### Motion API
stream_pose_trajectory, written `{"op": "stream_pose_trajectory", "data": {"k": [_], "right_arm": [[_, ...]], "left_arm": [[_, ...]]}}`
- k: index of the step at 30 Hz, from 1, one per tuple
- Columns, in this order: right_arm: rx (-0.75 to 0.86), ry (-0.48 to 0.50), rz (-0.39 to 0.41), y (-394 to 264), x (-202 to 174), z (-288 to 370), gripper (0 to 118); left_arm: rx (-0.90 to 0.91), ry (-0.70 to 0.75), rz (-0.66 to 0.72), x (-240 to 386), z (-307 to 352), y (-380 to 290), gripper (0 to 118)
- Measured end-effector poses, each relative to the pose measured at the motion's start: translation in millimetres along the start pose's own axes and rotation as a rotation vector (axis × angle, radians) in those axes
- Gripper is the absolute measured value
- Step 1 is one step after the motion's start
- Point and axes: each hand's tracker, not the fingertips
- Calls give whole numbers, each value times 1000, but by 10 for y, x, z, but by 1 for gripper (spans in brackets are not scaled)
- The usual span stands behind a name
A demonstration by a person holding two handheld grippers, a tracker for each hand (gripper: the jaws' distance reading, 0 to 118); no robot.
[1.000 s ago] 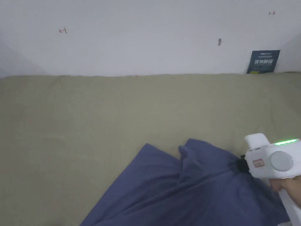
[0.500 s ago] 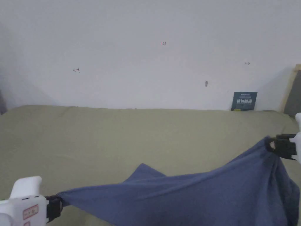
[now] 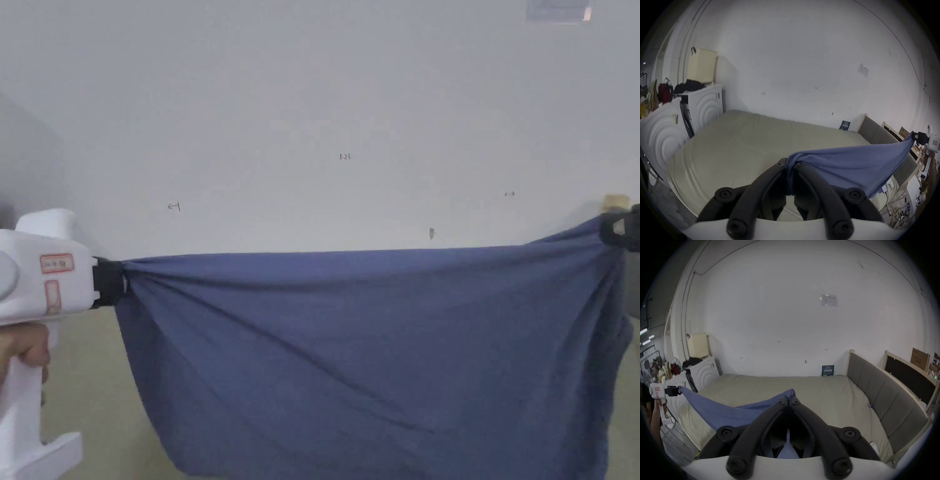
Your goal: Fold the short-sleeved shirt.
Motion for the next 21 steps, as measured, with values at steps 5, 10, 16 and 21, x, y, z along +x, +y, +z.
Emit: {"op": "stream_pose_trajectory", "data": {"k": [5, 10, 16, 21], "right_arm": [[4, -9, 22, 227, -106, -155, 2], [-2, -30, 45, 478, -197, -384, 2], [5, -52, 81, 707, -355, -703, 2], [-14, -89, 110, 998, -386, -1156, 2]], "left_arm": [[2, 51, -69, 120, 86, 305, 5], [-10, 89, -95, 113, -60, 536, 5], [-29, 124, -89, 79, -452, 748, 5], [-32, 141, -77, 163, -866, 962, 5]]}}
